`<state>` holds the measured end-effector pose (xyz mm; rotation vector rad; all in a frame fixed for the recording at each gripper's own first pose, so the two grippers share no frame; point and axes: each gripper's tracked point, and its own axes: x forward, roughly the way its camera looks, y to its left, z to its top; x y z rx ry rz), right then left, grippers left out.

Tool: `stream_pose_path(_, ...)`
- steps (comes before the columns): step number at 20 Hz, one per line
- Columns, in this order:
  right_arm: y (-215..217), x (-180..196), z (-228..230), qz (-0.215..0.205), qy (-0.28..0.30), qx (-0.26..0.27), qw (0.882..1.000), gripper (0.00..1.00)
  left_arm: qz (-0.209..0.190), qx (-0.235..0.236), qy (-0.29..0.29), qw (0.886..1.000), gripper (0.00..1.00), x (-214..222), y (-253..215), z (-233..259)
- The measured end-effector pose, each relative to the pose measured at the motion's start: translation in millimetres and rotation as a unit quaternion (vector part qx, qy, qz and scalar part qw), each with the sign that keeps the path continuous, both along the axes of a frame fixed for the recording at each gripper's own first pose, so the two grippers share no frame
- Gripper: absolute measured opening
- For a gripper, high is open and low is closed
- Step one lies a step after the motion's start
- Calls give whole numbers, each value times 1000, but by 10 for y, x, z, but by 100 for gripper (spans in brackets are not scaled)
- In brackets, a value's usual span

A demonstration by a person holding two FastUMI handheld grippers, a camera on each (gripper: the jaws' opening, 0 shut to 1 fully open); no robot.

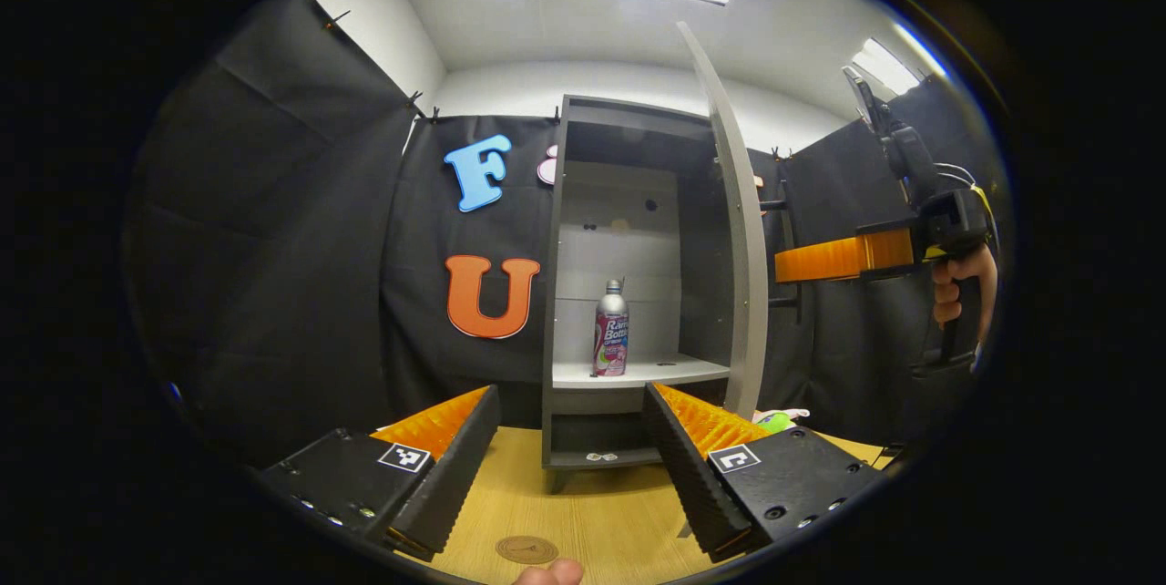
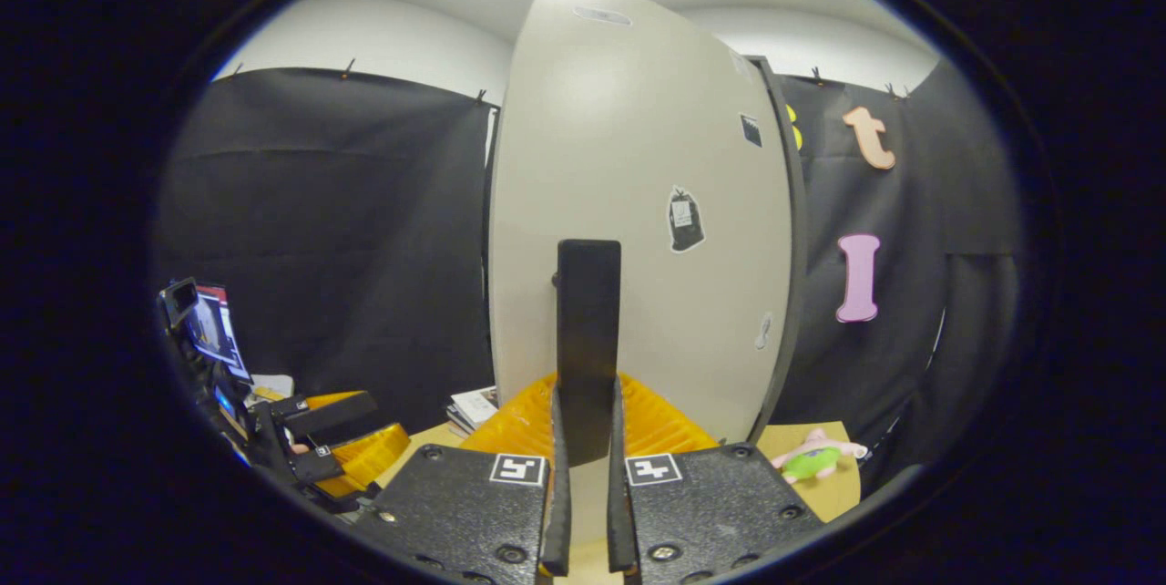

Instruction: Open the cabinet door with the right hand, grasp the bottle in the cabinet with the left hand and place it on the coaster, then close the cabinet door with the right hand.

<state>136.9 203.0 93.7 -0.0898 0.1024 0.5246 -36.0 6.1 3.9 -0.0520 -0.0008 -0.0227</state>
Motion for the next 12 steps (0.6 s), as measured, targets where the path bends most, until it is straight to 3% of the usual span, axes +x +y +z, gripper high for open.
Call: stream_pose_path(12,-421,-102,14,-42,-1,4,999,19,-21,-5,-3,1000,95,12,-246,-6)
